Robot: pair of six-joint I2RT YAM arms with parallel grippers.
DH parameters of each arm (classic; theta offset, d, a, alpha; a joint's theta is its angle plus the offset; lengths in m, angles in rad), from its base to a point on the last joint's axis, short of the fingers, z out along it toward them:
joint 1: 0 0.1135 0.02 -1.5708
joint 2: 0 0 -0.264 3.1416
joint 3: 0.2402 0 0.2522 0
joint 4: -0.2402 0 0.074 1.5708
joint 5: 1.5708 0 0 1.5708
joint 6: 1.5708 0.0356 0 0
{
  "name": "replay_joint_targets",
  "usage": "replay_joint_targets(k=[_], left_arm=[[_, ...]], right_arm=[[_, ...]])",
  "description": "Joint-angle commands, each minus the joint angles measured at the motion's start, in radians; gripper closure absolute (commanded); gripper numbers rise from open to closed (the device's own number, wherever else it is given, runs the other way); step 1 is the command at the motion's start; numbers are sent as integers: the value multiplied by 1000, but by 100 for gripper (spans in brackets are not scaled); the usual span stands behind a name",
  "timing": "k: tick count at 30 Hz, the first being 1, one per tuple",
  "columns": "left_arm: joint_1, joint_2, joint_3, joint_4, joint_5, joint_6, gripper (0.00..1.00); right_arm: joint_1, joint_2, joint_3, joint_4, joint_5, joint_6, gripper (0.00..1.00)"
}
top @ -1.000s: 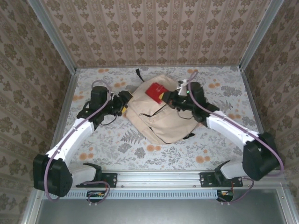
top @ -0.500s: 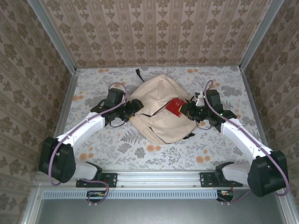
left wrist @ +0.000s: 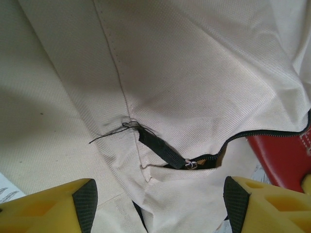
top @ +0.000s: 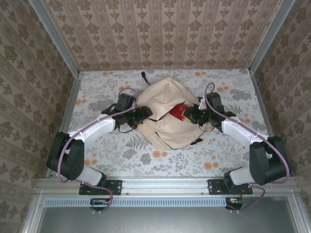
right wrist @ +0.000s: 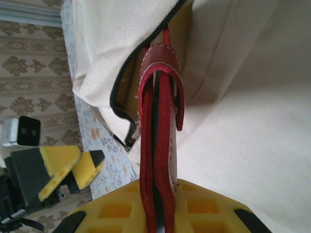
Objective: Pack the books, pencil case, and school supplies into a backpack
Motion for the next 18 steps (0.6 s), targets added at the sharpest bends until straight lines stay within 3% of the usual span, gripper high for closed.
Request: replay_joint_targets(k=[1,10,18], left_arm=[[-13,18,25,30,18,10,29],[-32,82,37,69,38,5,33],[-40,130,45,96,57,4,41]], right_arm=[[-3,35,16,141,25,60,84],[18,148,-84,479,147,326,83],[93,179,-132,531,358,420,83]])
